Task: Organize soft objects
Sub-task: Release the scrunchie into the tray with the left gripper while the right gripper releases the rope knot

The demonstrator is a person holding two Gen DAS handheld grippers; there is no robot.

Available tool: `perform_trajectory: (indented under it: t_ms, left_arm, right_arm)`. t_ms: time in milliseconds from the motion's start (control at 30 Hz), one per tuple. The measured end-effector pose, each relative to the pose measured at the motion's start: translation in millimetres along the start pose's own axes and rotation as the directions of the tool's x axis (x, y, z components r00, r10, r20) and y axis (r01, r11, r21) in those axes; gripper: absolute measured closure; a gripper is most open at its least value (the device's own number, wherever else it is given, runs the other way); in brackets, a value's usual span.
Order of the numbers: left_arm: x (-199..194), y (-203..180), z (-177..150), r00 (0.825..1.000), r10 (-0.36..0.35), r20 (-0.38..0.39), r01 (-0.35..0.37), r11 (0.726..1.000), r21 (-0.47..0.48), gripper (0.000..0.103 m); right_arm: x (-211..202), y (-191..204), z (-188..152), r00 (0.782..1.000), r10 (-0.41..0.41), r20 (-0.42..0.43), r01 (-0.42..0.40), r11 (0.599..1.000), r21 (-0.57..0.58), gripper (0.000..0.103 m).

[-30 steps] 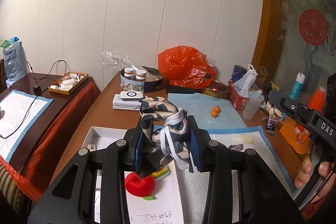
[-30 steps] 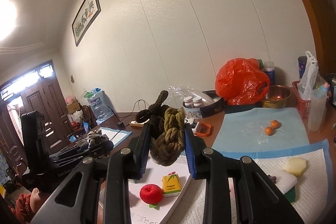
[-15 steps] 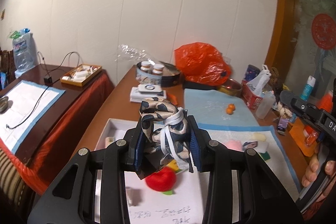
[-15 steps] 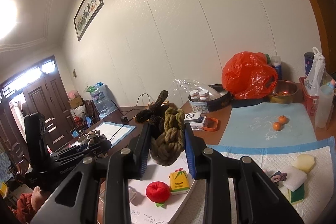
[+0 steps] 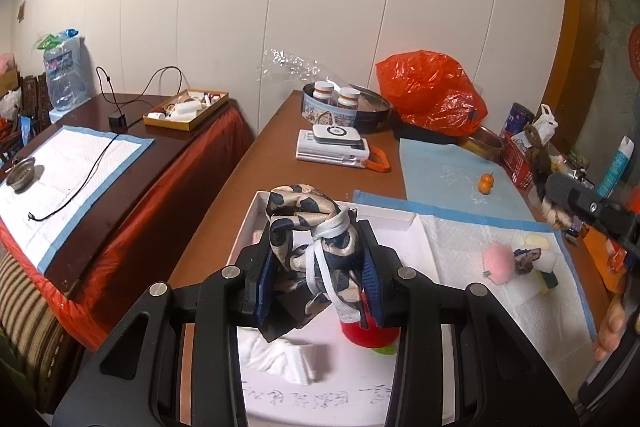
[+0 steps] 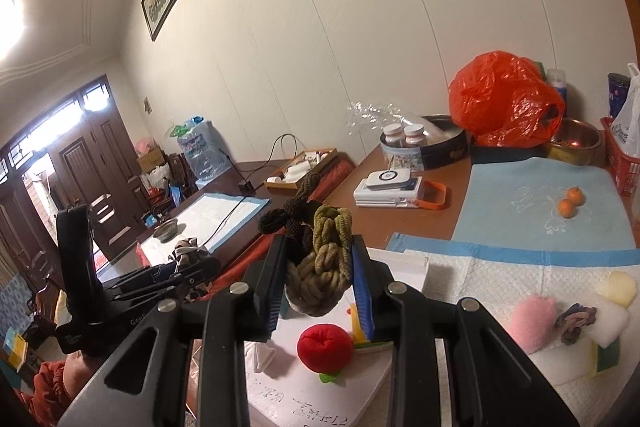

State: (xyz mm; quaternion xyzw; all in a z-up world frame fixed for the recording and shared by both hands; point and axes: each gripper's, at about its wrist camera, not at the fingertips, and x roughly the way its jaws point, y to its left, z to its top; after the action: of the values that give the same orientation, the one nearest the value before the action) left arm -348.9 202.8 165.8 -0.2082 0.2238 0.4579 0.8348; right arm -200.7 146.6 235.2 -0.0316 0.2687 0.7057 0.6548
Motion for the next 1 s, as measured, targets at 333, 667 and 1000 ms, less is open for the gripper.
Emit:
perform_trajectory:
  t_ms: [333, 667, 1000]
  left_arm:
    - [38.2, 24.1, 19.2, 0.996, -0.067, -0.050, 0.068, 0.998, 0.012, 0.066]
    - [100.6, 21.9, 29.1, 0.982, -0.143, -0.124, 0.145, 0.989, 0.009, 0.020]
    - [83.0, 44.6, 36.4, 0.990, -0.137, -0.029, 0.135, 0.989, -0.060, 0.000]
  right_arm:
    - [53.0, 21.9, -37.6, 0.989, 0.003, -0.149, -0.008, 1.000, -0.029, 0.072]
    - [93.7, 54.9, -79.9, 0.949, -0.020, -0.314, -0.016, 0.993, -0.113, 0.041]
    - [70.5, 59.7, -73.0, 0.975, -0.130, -0.179, 0.102, 0.982, -0.157, 0.000]
